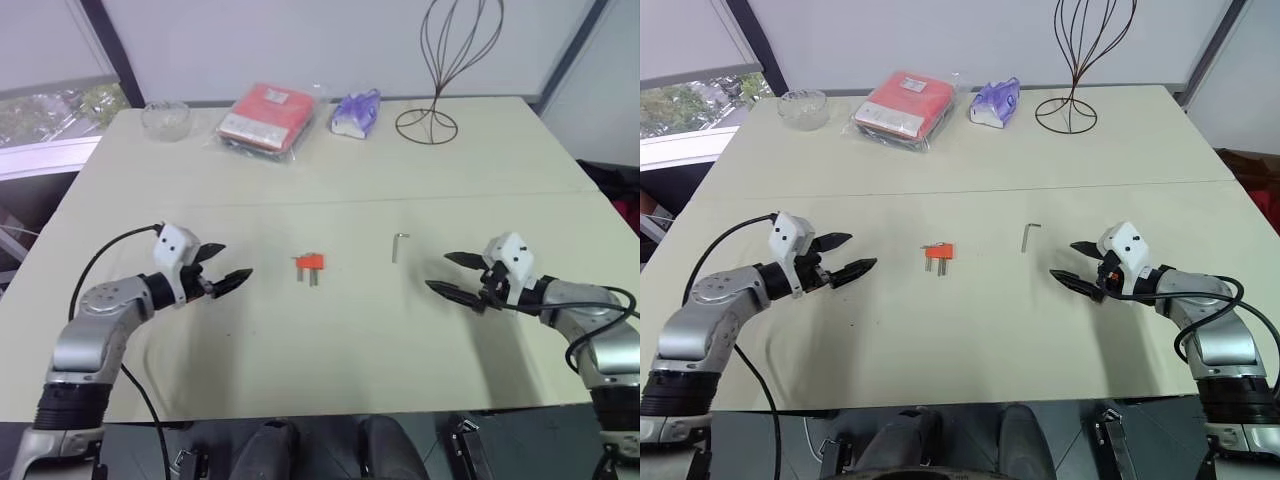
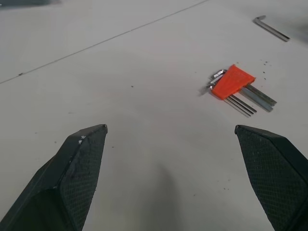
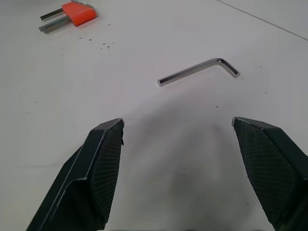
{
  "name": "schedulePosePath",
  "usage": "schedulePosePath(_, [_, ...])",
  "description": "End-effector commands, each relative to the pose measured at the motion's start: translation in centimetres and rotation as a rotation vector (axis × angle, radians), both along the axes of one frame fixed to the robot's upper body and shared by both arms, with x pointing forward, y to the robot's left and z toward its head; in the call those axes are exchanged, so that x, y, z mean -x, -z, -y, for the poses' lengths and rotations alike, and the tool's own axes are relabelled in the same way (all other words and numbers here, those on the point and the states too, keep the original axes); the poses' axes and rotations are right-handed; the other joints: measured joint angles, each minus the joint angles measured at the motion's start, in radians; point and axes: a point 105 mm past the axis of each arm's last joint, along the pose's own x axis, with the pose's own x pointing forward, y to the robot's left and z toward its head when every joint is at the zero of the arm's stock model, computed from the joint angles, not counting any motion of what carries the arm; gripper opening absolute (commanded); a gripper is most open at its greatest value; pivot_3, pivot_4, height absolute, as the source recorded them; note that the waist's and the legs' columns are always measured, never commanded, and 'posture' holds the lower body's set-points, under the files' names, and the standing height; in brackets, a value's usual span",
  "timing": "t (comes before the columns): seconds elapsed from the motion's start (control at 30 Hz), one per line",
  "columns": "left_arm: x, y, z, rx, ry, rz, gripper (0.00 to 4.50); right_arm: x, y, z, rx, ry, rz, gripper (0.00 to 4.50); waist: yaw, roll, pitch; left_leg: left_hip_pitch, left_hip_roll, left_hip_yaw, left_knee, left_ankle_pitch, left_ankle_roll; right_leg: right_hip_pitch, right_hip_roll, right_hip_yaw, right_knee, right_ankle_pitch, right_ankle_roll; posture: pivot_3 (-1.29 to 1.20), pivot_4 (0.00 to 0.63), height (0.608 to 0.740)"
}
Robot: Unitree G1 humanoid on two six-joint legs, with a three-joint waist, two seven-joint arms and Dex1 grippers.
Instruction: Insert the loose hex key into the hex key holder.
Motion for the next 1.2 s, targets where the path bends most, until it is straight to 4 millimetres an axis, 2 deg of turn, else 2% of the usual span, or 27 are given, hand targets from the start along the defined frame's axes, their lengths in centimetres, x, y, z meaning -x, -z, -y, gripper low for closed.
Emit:
schedulePosePath(0.03, [-0.2,-0.8,-0.7,0.012,-0.019,0.024,4.47,-0.1,-1.0,-0.2,0.008,-0.010,0.045,3.77,0.000,0.000,0.000,0.000,0.000,0.000,0.000,0.000,0.000,0.000,0.000,0.000,0.000,0.000,0.000,0.00,0.150,0.740])
schedulePosePath(0.67, [-0.8,-0.6,-0.9,-0.047,-0.010,0.045,4.47,-0.6,-0.9,-1.3,0.027,-0.038,0.056,3.77,0.000,0.000,0.000,0.000,0.000,0.000,0.000,0.000,-0.001,0.000,0.000,0.000,0.000,0.000,0.000,0.00,0.150,0.740])
schedulePosePath(0.83, [-1.2,-1.4,-1.4,-0.094,0.024,0.069,4.47,-0.9,-0.7,-2.2,0.050,-0.084,0.058,3.77,0.000,-0.001,0.001,0.000,0.000,0.000,0.000,0.001,-0.001,0.000,0.000,0.000,0.000,0.000,0.000,0.00,0.150,0.740])
schedulePosePath(1.0, [-1.1,-3.1,-0.6,-0.116,0.160,0.070,4.47,-2.6,-1.5,-4.9,0.037,-0.184,0.099,3.77,-0.006,0.000,0.001,0.000,0.000,0.001,0.000,0.001,-0.002,0.000,0.000,0.000,0.000,0.000,0.000,0.00,0.150,0.740])
schedulePosePath(1.2, [0.1,-4.2,0.9,-0.178,0.371,0.001,4.47,-6.0,-2.4,-11.0,0.065,-0.360,0.177,3.77,-0.014,0.000,0.003,0.000,0.001,0.001,-0.001,0.002,-0.003,-0.001,0.001,0.000,0.000,0.000,0.000,0.00,0.150,0.740])
